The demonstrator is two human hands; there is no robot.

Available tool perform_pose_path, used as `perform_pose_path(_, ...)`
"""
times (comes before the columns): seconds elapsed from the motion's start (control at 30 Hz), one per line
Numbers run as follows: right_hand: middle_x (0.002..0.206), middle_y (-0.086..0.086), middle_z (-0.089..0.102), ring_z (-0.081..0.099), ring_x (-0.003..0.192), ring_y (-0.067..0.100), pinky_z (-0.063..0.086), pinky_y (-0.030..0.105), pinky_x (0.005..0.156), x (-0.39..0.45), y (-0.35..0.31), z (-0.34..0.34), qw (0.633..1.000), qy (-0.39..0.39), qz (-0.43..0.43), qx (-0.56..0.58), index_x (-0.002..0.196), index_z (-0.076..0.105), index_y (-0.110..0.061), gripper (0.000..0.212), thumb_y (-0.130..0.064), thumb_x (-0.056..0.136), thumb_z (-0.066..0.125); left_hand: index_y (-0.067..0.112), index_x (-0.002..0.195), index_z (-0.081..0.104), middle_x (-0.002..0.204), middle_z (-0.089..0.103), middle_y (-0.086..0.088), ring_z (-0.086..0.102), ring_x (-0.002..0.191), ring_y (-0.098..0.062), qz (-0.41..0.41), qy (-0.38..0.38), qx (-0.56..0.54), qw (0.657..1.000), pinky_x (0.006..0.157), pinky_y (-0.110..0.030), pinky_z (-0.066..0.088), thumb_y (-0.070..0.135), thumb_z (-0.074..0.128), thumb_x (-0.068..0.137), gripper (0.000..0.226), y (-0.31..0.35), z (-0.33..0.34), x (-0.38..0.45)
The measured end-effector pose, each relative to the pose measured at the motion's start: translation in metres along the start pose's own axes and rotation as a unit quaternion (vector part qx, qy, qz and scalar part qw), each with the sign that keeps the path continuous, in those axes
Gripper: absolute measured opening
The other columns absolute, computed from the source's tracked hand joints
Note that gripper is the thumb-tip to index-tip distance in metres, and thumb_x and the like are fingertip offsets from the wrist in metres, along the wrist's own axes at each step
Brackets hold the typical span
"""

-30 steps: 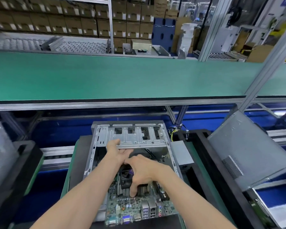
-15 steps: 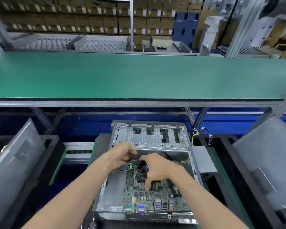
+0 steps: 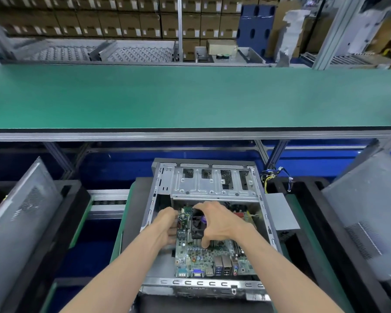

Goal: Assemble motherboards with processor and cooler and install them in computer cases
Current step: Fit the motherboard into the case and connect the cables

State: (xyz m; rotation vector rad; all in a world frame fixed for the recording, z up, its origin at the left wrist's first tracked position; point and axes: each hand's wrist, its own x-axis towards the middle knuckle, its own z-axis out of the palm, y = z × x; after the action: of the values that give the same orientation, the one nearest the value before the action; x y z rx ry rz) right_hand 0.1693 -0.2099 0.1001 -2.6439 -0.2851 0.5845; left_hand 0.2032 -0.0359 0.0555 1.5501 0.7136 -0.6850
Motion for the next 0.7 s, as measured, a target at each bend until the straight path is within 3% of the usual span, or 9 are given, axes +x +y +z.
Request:
perform_pose_path(0.1, 0.141, 0.011, 0.050, 0.042, 0.133, 0.030, 0.046, 0.046, 0.103, 0.001, 0.004, 0.008, 1.000, 0.008, 0.001, -0.018, 0.156, 0.031, -0.015, 0.117, -0.036, 0.057, 0.092, 0.009, 0.093, 0.061, 0.090, 0.066, -0.012, 0.062, 0.078, -0.028, -0.002, -0.034, -0.026, 0.999, 0.058, -0.033, 0.051, 0.023, 0.047, 0.100, 0.021, -0.007, 0.003, 0.002)
perform_pose_path(0.27, 0.141, 0.009, 0.045, 0.039, 0.132, 0.030, 0.045, 0.045, 0.100, 0.003, 0.015, 0.023, 0.998, 0.049, 0.007, -0.033, 0.159, 0.024, -0.018, 0.117, -0.035, 0.060, 0.084, 0.015, 0.088, 0.052, 0.076, 0.057, -0.007, 0.054, 0.062, -0.023, 0.007, -0.060, -0.054, 0.997, 0.052, -0.029, 0.051, 0.002, 0.041, 0.086, 0.017, -0.017, 0.001, -0.001)
perform_pose_path(0.37, 0.139, 0.007, 0.046, 0.040, 0.127, 0.029, 0.046, 0.043, 0.101, 0.005, 0.019, 0.030, 0.997, 0.073, 0.012, -0.036, 0.159, 0.025, -0.016, 0.110, -0.027, 0.061, 0.075, 0.012, 0.094, 0.049, 0.063, 0.048, -0.005, 0.045, 0.049, -0.019, -0.028, -0.079, 0.018, 0.996, 0.058, -0.033, 0.053, -0.010, 0.035, 0.072, 0.034, -0.028, -0.004, 0.003)
perform_pose_path(0.47, 0.140, 0.007, 0.047, 0.041, 0.126, 0.027, 0.044, 0.045, 0.105, 0.005, 0.023, 0.034, 0.995, 0.089, 0.020, -0.027, 0.159, 0.026, -0.016, 0.108, -0.023, 0.060, 0.068, 0.009, 0.085, 0.043, 0.054, 0.041, -0.005, 0.038, 0.045, -0.018, -0.065, -0.083, 0.125, 0.987, 0.068, -0.035, 0.053, -0.013, 0.029, 0.070, 0.030, -0.039, -0.009, 0.005)
perform_pose_path(0.53, 0.140, 0.006, 0.049, 0.042, 0.125, 0.027, 0.044, 0.045, 0.105, 0.004, 0.027, 0.036, 0.994, 0.103, 0.026, -0.023, 0.158, 0.028, -0.018, 0.106, -0.023, 0.059, 0.067, 0.006, 0.097, 0.051, 0.065, 0.045, -0.010, 0.042, 0.043, -0.017, -0.062, -0.097, 0.196, 0.974, 0.055, -0.033, 0.050, -0.017, 0.028, 0.071, 0.042, -0.044, -0.008, 0.003)
perform_pose_path(0.6, 0.136, 0.005, 0.051, 0.044, 0.121, 0.026, 0.045, 0.041, 0.100, 0.004, 0.030, 0.037, 0.992, 0.117, 0.033, -0.018, 0.156, 0.032, -0.019, 0.103, -0.022, 0.059, 0.067, 0.001, 0.124, 0.046, 0.108, 0.052, -0.025, 0.070, 0.062, -0.025, -0.073, -0.128, 0.230, 0.962, 0.052, -0.033, 0.056, -0.023, 0.028, 0.073, 0.060, -0.049, -0.003, 0.003)
perform_pose_path(0.63, 0.133, 0.004, 0.052, 0.045, 0.118, 0.025, 0.046, 0.039, 0.097, 0.004, 0.030, 0.037, 0.992, 0.123, 0.036, -0.017, 0.155, 0.034, -0.019, 0.102, -0.022, 0.059, 0.068, 0.002, 0.128, 0.040, 0.125, 0.046, -0.029, 0.075, 0.076, -0.033, -0.089, -0.146, 0.224, 0.959, 0.055, -0.034, 0.059, -0.025, 0.027, 0.075, 0.061, -0.050, -0.001, 0.004)
perform_pose_path(0.7, 0.127, 0.003, 0.053, 0.045, 0.112, 0.024, 0.045, 0.037, 0.092, 0.003, 0.031, 0.037, 0.990, 0.131, 0.040, -0.018, 0.153, 0.036, -0.019, 0.099, -0.021, 0.059, 0.068, 0.007, 0.125, 0.031, 0.129, 0.050, -0.033, 0.074, 0.091, -0.039, -0.128, -0.161, 0.198, 0.958, 0.059, -0.031, 0.059, -0.025, 0.023, 0.076, 0.059, -0.050, 0.000, -0.002)
